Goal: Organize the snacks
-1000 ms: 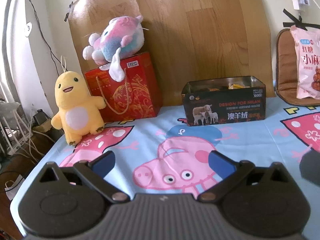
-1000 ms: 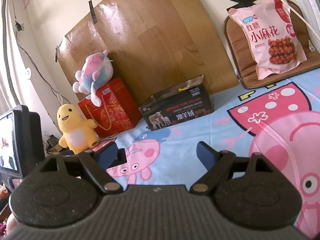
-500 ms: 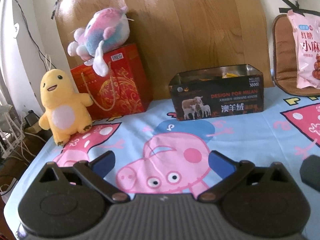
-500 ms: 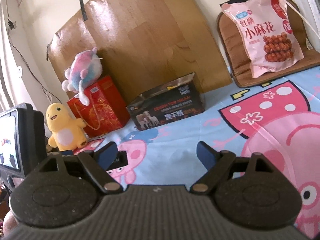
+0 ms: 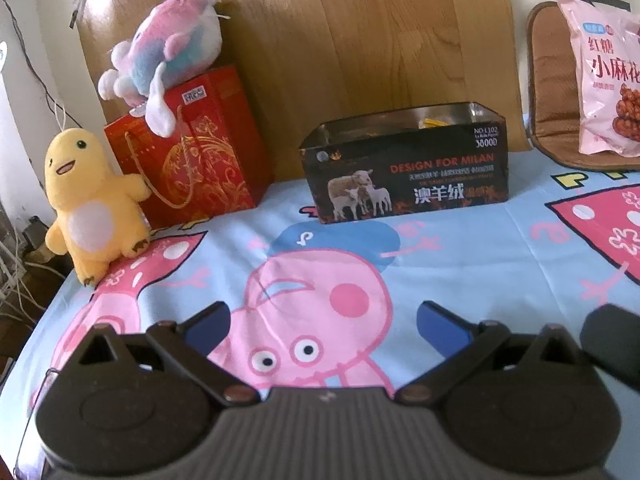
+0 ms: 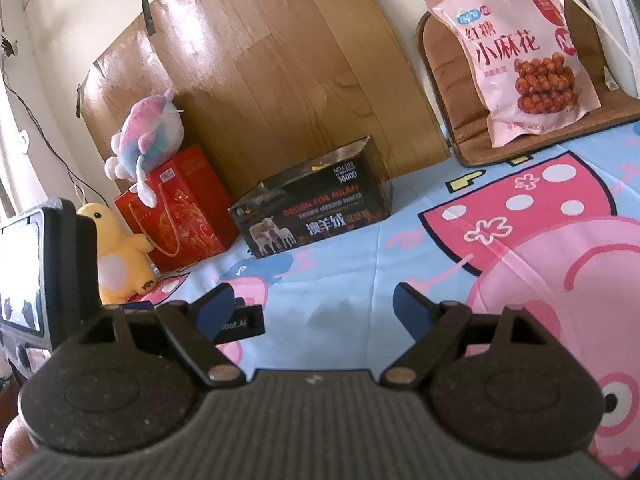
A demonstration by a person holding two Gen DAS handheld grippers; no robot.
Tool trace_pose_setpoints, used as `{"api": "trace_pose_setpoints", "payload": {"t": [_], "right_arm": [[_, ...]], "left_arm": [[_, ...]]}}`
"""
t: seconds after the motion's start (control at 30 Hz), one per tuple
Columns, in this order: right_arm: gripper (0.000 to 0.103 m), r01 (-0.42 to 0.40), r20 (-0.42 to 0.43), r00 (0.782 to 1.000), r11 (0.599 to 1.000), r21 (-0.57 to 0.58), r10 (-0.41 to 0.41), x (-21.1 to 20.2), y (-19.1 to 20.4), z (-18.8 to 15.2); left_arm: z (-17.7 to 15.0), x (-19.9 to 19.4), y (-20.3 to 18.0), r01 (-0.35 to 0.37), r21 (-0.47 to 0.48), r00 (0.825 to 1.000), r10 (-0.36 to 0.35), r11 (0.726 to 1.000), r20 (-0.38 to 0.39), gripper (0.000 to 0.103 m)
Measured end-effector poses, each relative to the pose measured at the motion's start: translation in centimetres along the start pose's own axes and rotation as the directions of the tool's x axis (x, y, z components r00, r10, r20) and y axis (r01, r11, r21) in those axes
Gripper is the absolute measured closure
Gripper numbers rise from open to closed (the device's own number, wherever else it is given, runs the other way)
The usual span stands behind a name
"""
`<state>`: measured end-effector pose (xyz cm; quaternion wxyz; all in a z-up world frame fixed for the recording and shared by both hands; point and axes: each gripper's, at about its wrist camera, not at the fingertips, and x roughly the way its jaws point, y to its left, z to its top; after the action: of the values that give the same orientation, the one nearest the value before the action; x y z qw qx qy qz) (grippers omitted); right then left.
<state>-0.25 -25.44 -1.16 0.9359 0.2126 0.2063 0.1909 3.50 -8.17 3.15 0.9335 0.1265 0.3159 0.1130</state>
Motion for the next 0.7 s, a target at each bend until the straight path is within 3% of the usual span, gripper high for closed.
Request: {"api": "trace_pose_setpoints", "payload": {"t": [0.7], "right_arm": [[0.014,0.024,-0.011,1.000,1.000,-0.017,-0.024,1.1,-0.1,0.2]], "left_arm": [[0.4,1.4,0.6,0.012,-0.025,0.999,-0.013,1.000,-0.030,0.000]]}}
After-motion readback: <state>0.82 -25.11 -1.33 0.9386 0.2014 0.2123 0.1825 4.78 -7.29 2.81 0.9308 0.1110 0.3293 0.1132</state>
